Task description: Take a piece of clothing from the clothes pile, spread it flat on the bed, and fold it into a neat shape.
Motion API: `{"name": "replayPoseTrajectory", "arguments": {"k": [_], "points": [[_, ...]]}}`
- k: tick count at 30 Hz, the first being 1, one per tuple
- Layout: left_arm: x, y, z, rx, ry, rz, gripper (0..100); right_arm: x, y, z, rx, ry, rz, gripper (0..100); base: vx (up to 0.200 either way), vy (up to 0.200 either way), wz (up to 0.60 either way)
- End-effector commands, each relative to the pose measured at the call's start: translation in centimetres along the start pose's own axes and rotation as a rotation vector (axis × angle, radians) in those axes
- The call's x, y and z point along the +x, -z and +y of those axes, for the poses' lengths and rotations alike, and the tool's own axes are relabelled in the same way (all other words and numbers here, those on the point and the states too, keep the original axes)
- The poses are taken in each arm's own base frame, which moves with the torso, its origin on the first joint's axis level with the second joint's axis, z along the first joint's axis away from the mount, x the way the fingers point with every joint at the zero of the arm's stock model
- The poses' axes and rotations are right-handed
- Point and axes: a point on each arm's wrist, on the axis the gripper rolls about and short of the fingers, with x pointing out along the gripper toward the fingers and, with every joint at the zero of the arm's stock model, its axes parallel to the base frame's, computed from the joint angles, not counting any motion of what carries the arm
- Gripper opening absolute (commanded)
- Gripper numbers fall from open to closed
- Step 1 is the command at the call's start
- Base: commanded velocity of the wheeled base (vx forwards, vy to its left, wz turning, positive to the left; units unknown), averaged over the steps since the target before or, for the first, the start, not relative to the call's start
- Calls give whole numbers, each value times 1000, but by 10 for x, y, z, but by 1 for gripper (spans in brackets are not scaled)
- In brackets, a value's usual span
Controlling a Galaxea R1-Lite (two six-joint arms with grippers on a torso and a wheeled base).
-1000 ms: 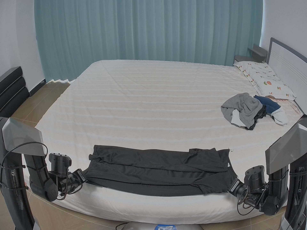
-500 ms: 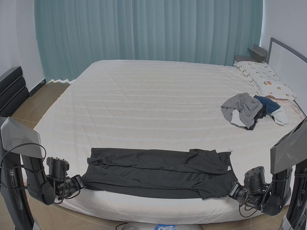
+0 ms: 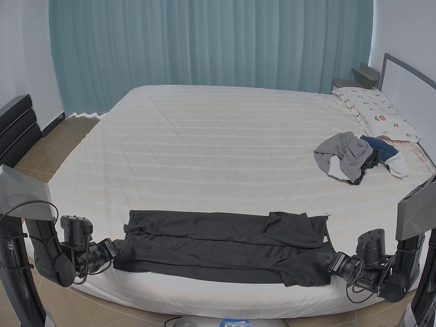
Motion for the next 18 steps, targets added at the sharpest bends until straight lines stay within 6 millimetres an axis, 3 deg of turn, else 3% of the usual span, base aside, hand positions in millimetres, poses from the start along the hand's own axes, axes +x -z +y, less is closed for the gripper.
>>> {"name": "replayPoseTrajectory", "arguments": {"k": [1, 6, 11, 18], "points": [[17, -25, -21, -2, 87, -82, 100, -9, -15, -5, 9, -4, -59, 100, 0, 0, 0], [42, -16, -36, 33, 114, -14, 100, -6, -24, -8, 42, -38, -75, 100, 0, 0, 0], [48, -3, -42, 55, 157, 54, 100, -3, -29, -13, 61, -42, -90, 100, 0, 0, 0], [57, -2, -44, 65, 162, 46, 100, 0, -27, -14, 59, -42, -69, 100, 0, 0, 0]]}}
